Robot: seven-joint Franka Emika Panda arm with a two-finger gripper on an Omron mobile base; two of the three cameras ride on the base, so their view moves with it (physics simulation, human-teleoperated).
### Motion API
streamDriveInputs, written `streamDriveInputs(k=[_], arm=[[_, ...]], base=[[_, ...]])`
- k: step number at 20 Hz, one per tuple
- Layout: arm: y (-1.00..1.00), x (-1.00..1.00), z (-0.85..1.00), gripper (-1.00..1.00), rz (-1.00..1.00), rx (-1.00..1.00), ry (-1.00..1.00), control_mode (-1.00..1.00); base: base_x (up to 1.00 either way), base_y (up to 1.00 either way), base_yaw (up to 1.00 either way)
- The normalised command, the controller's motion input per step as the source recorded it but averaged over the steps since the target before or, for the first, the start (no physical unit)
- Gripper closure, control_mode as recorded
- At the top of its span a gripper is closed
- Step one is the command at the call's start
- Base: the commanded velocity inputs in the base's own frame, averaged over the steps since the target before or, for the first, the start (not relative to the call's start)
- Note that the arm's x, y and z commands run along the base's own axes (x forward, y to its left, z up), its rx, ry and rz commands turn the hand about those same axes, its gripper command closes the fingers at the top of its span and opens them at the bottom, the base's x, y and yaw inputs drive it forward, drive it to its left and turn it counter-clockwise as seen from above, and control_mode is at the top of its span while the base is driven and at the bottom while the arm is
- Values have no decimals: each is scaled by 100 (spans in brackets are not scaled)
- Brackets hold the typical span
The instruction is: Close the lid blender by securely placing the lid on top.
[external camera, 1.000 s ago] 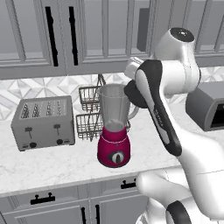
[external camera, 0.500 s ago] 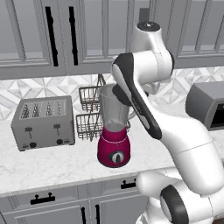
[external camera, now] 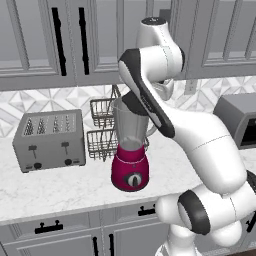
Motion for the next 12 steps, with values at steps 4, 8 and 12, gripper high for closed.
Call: streamDriveInputs(k=[4, 8, 12], arm=[[2, 18, 0, 100, 0, 0, 3, -100], [3, 25, 0, 100, 0, 0, 0, -100], [8, 21, 0, 100, 0, 0, 0, -100]], base=[[0, 0, 0], [0, 0, 0], [0, 0, 0]])
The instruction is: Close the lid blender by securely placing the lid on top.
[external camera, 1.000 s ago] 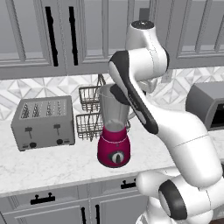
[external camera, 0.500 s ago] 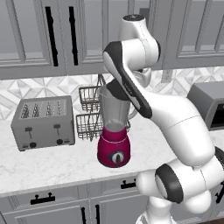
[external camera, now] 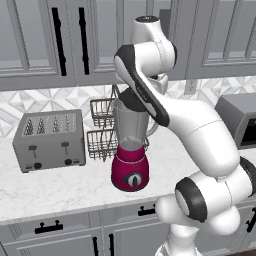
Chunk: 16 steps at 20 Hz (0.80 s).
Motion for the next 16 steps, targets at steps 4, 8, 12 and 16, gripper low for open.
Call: streamDriveInputs(k=[4, 8, 12, 16], arm=[[3, 6, 0, 100, 0, 1, 0, -100], [0, 3, 0, 100, 0, 3, 0, -100], [4, 6, 0, 100, 0, 2, 0, -100], [8, 12, 0, 100, 0, 2, 0, -100]], base=[[0, 0, 0], [0, 0, 0], [0, 0, 0], [0, 0, 0]])
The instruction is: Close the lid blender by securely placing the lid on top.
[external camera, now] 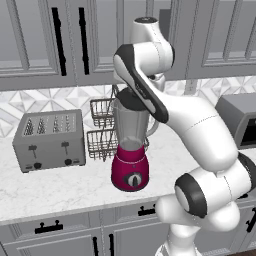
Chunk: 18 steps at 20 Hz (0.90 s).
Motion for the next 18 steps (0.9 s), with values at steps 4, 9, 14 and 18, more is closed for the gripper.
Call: streamDriveInputs(k=[4, 9, 14, 18], arm=[[7, 24, 0, 100, 0, 0, 0, -100], [17, 26, 0, 100, 0, 0, 0, -100], [21, 10, 0, 100, 2, 0, 0, -100], [3, 0, -4, 100, 7, 0, 0, -100]], base=[[0, 0, 0], [0, 0, 0], [0, 0, 0], [0, 0, 0]])
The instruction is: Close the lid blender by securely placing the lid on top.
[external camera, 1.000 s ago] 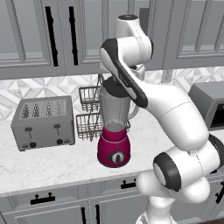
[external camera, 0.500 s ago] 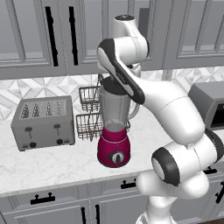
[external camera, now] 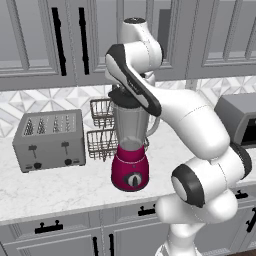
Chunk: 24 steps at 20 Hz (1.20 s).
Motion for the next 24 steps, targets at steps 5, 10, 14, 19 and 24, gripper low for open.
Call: streamDriveInputs(k=[5, 10, 14, 19, 24], arm=[[-27, 0, -2, 100, 9, 0, 0, -100], [-28, 0, -5, 100, 9, 0, 0, -100], [1, 0, -43, 100, 10, -2, 2, -100], [1, 0, -53, 100, 10, -2, 0, -100], [0, 8, -19, 100, 6, 0, 0, -100]], base=[[0, 0, 0], [0, 0, 0], [0, 0, 0], [0, 0, 0], [0, 0, 0]])
